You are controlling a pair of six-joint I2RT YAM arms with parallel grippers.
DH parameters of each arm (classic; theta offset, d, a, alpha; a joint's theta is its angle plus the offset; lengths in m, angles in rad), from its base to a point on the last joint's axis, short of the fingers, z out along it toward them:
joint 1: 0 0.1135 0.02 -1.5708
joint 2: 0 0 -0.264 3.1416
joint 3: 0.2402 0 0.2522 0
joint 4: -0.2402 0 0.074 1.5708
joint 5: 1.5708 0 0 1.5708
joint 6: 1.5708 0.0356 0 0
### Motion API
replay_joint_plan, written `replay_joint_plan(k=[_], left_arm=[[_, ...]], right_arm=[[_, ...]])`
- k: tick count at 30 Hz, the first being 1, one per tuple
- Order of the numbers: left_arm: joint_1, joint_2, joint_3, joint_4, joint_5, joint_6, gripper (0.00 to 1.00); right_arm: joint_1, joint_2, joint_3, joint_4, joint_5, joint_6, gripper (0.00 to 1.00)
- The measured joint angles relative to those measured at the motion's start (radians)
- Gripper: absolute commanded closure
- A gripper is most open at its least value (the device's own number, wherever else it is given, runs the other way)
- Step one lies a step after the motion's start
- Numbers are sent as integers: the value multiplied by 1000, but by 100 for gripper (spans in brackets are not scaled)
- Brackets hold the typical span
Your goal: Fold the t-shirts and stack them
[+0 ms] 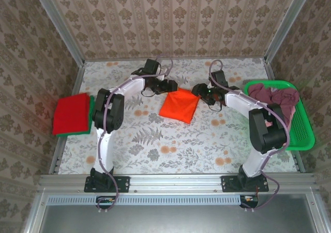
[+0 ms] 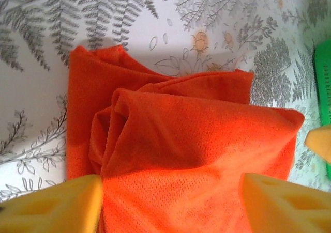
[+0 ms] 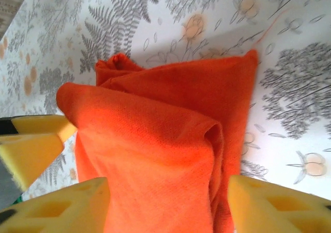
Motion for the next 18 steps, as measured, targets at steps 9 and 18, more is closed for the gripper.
replay_joint_plan(k=[9, 18], left_arm=[[6, -200, -178, 112, -52, 4, 0], [75, -417, -446, 207, -171, 5, 0]], right_arm=[[18, -94, -18, 49, 92, -295, 18], [137, 130, 199, -48, 247, -562, 20]])
